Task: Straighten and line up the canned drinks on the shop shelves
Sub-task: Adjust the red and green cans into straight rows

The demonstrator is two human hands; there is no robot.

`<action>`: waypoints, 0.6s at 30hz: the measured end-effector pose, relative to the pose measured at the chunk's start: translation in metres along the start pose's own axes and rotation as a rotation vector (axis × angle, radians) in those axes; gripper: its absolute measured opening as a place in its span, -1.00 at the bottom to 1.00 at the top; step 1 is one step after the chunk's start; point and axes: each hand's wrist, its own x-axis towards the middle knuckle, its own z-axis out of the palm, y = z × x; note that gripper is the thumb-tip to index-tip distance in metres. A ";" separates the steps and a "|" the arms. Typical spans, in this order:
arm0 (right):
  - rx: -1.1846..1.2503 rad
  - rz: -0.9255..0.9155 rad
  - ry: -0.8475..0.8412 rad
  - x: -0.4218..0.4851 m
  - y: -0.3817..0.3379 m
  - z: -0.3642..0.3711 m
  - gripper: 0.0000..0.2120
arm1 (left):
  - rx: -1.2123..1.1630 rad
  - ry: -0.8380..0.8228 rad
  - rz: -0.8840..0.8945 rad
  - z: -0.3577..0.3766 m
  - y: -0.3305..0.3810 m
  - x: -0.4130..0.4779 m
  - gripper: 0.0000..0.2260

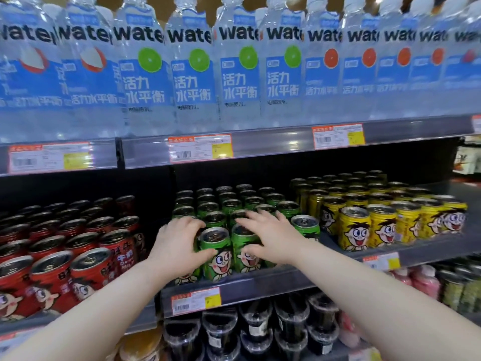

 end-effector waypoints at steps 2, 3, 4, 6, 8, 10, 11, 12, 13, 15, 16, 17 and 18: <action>0.003 0.135 0.006 -0.012 0.028 -0.006 -0.33 | 0.056 -0.008 0.076 0.003 0.017 0.006 -0.36; -0.005 0.200 -0.012 -0.019 0.042 -0.008 -0.31 | 0.059 -0.029 0.101 0.006 0.027 0.009 -0.36; -0.011 0.256 -0.036 -0.026 0.055 -0.011 -0.28 | 0.060 -0.049 0.119 0.008 0.037 0.011 -0.36; 0.009 0.328 -0.069 -0.041 0.078 -0.014 -0.27 | 0.054 -0.081 0.136 0.012 0.057 0.015 -0.37; 0.084 0.329 -0.069 -0.051 0.093 -0.012 -0.34 | 0.049 -0.112 0.132 0.016 0.073 0.018 -0.41; 0.184 0.306 -0.039 -0.054 0.101 -0.007 -0.43 | 0.084 -0.108 0.128 0.022 0.079 0.020 -0.46; 0.216 0.298 -0.018 -0.054 0.103 -0.005 -0.46 | 0.100 -0.092 0.128 0.023 0.080 0.020 -0.50; 0.232 0.289 -0.002 -0.053 0.105 -0.004 -0.48 | 0.106 -0.080 0.127 0.024 0.079 0.020 -0.52; 0.234 0.279 0.005 -0.051 0.107 -0.003 -0.50 | 0.105 -0.074 0.121 0.025 0.078 0.019 -0.53; 0.207 0.245 -0.007 -0.049 0.110 -0.004 -0.51 | 0.098 -0.087 0.081 0.026 0.078 0.019 -0.54; 0.190 0.227 -0.014 -0.048 0.111 -0.005 -0.52 | 0.092 -0.103 0.045 0.025 0.080 0.020 -0.54; 0.176 0.214 -0.023 -0.048 0.112 -0.006 -0.52 | 0.077 -0.118 -0.001 0.024 0.085 0.021 -0.54; 0.162 0.201 -0.038 -0.048 0.112 -0.007 -0.51 | 0.067 -0.132 -0.051 0.023 0.092 0.023 -0.54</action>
